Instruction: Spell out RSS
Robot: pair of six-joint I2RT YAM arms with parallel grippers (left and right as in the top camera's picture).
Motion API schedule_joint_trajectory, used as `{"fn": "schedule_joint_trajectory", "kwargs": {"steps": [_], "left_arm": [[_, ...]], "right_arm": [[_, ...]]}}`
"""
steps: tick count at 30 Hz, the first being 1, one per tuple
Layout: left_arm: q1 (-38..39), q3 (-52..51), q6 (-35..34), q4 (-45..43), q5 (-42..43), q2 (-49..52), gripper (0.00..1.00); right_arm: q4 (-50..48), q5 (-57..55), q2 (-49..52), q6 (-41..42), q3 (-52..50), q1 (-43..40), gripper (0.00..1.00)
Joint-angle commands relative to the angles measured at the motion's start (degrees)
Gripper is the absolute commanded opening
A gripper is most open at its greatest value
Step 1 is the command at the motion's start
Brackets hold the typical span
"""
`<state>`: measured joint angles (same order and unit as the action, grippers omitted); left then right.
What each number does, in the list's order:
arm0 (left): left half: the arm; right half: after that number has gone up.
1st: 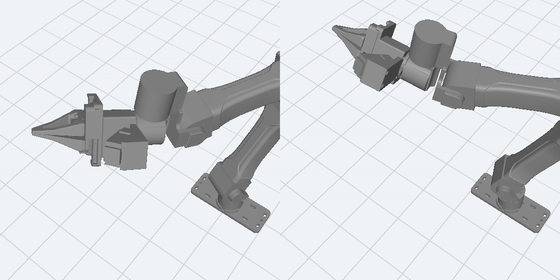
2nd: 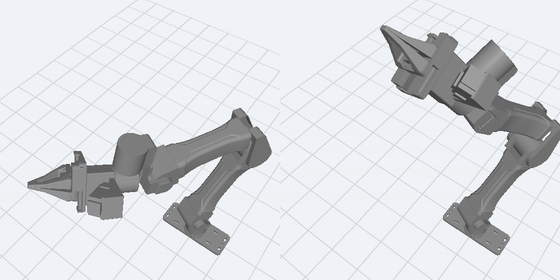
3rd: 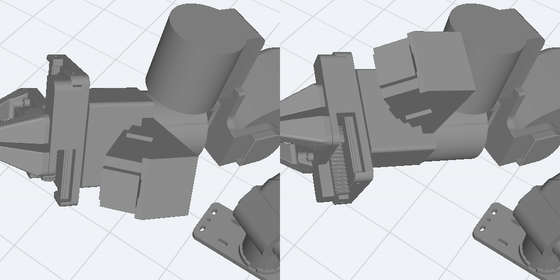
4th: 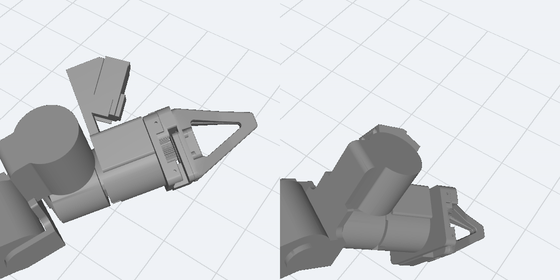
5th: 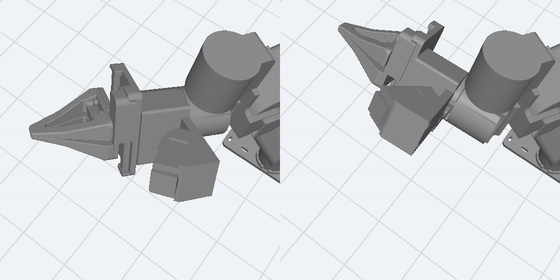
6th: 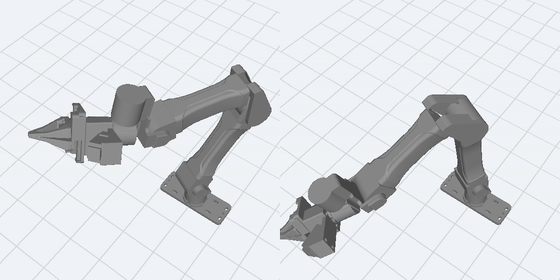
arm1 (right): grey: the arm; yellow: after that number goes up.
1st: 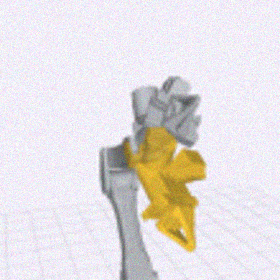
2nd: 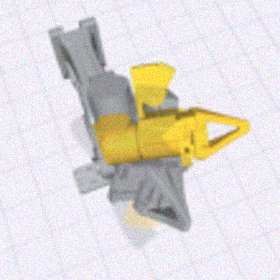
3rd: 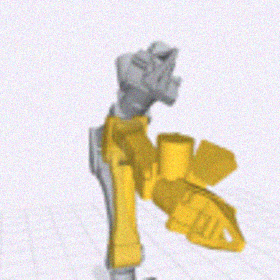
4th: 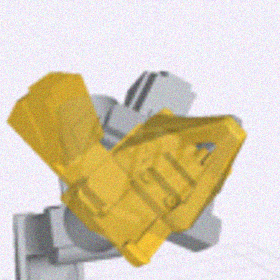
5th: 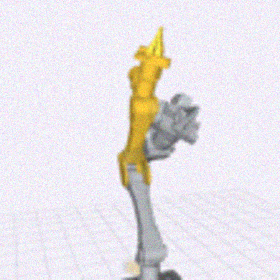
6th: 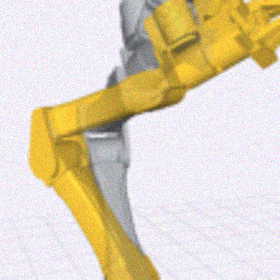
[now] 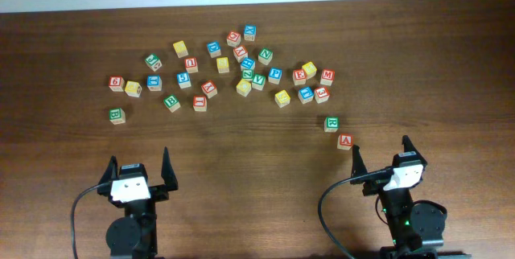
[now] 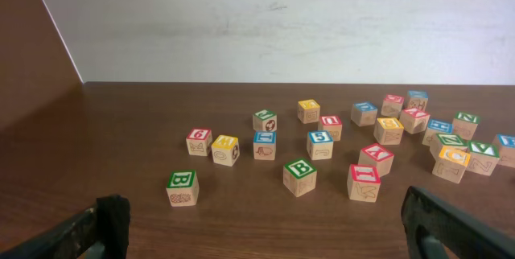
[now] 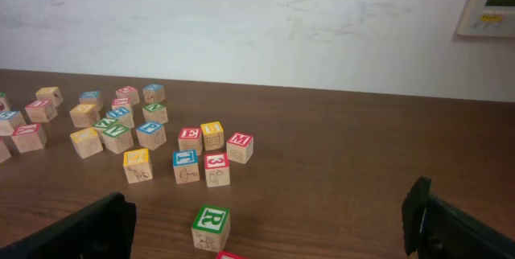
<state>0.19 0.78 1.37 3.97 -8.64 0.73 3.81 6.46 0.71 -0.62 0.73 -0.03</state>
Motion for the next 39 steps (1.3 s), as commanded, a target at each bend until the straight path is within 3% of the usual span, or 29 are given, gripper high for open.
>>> {"fn": "schedule_joint_trajectory", "kwargs": {"steps": [1,11,15,17,18,21,22,25,28,30,32,34,36,37,38,39], "left_arm": [[-0.42,-0.26,0.87,-0.09,-1.07,-0.39,0.99],[-0.42,-0.26,0.87,-0.09,-0.79,-0.39,0.99],[-0.35,-0.22,0.83,-0.7,25.55,-0.39,0.99],[-0.35,-0.22,0.83,-10.82,44.81,-0.39,0.99],[-0.35,-0.22,0.83,-15.37,49.29,-0.39,0.99],[-0.37,0.68,-12.22,-35.21,45.07,-0.39,0.99],[-0.37,3.19,-14.27,-36.48,43.15,-0.37,0.99],[-0.37,15.04,-14.16,-23.87,41.09,3.28,0.99],[-0.37,33.99,-14.16,-5.9,43.01,17.92,0.99],[-0.37,37.27,-14.19,-12.31,55.76,24.02,0.99],[-0.37,37.79,-14.93,-20.22,59.28,26.69,0.99],[-0.37,41.46,-15.26,-16.2,56.83,30.97,0.99],[-0.37,48.37,-13.31,-4.37,51.43,37.73,0.99],[-0.35,56.35,-9.75,10.4,44.98,44.78,0.99],[-0.37,60.76,-9.25,16.63,41.94,49.83,0.99],[-0.37,62.12,-9.29,17.38,42.07,53.09,0.99]], "right_arm": [[0.24,-0.92,0.2,0.2,-0.42,-0.37,0.98],[0.26,-0.92,0.2,0.2,-0.42,-0.37,0.98],[0.24,-0.92,0.2,0.2,-0.42,-0.37,0.98],[0.24,-0.92,0.2,0.2,-0.42,-0.37,0.98],[0.24,-0.92,0.2,0.2,-0.42,-0.37,0.98],[0.26,-0.92,0.2,0.2,-0.42,-0.37,0.98],[0.24,-0.92,0.2,0.2,-0.42,-0.37,0.98],[0.24,-0.92,0.2,0.2,-0.42,-0.37,0.98],[0.24,-0.92,0.2,0.2,-0.42,-0.37,0.98],[0.24,-0.92,0.2,0.2,-0.42,-0.37,0.98],[0.26,-0.92,0.2,0.2,-0.42,-0.37,0.98],[0.24,-0.92,0.2,0.2,-0.42,-0.37,0.98],[0.24,-0.92,0.2,0.2,-0.42,-0.37,0.98],[0.24,-0.92,0.2,0.2,-0.42,-0.37,0.98],[0.24,-0.92,0.2,0.2,-0.42,-0.37,0.98],[0.26,-0.92,0.2,0.2,-0.42,-0.37,0.98]]}}
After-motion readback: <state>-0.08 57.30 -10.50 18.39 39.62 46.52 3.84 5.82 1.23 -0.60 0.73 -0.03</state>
